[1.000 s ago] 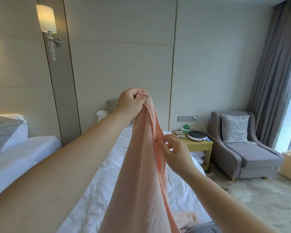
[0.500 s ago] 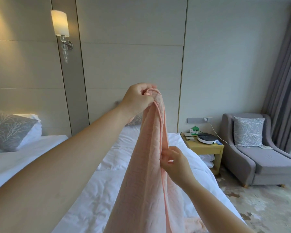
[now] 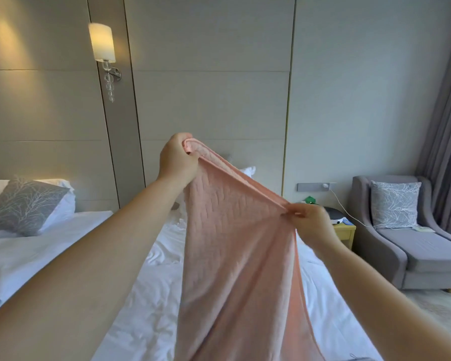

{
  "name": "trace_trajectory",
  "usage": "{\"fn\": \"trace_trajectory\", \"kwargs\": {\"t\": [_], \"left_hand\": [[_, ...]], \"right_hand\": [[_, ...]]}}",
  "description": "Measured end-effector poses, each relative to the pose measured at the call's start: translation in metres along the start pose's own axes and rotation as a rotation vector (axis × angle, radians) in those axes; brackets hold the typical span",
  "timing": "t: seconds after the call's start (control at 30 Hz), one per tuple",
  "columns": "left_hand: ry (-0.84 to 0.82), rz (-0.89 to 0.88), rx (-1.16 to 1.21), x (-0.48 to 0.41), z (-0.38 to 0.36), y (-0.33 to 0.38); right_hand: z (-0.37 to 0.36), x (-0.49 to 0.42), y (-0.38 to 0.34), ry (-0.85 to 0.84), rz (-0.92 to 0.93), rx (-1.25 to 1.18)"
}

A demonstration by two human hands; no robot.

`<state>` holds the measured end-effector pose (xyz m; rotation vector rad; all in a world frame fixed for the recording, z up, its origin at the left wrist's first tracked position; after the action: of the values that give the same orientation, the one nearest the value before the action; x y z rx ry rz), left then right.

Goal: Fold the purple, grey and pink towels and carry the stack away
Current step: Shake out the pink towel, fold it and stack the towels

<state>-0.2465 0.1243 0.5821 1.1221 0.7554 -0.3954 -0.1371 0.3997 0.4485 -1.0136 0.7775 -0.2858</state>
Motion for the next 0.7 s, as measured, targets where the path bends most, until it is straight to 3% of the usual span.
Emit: {"fn": "trace_trajectory", "kwargs": {"t": [0.07,0.17,0.23,0.3,0.4,0.47,0.53,0.7], "left_hand": [[0.054,0.015,-0.009,-0.006,0.014,-0.008],[0.027,0.062,-0.053,-0.002,0.022,-0.023],[-0.065,0.102,-0.338,0.014,0.016,-0.036],[-0.216,-0.017,-0.553,0.041,-0.005,-0.034],[-0.671,-0.262,-0.347,0.103,-0.065,-0.017],[-0.912,-0.190,-0.178,0.137,-0.092,-0.021],[-0.910,-0.104,-0.045,0.144,-0.102,-0.028],[-0.842,-0.185,0.110,0.134,-0.111,-0.016]], "right_hand": [[0.021,-0.012,-0.027,0.079,0.038,-0.096],[0.031,-0.017,-0.050,0.118,0.105,-0.004],[0.013,-0.007,-0.043,-0.029,0.042,-0.073],[-0.011,0.011,-0.038,-0.233,0.025,-0.122],[-0.035,0.028,-0.044,-0.453,0.071,-0.137],[-0.038,0.029,-0.044,-0.510,0.088,-0.126],[-0.033,0.029,-0.033,-0.485,0.095,-0.057],[-0.026,0.049,0.019,-0.472,0.007,-0.037]]}}
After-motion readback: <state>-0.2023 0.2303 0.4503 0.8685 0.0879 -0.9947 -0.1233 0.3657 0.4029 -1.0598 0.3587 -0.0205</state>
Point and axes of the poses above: each hand's wrist, its own x-axis away from the middle knuckle, its own z-axis out of the back of the hand, y = z × x, the point moved 7 cm from there along -x, towards the middle knuckle, and after that the axes turned 2 degrees about y, right-handed, at the moved point
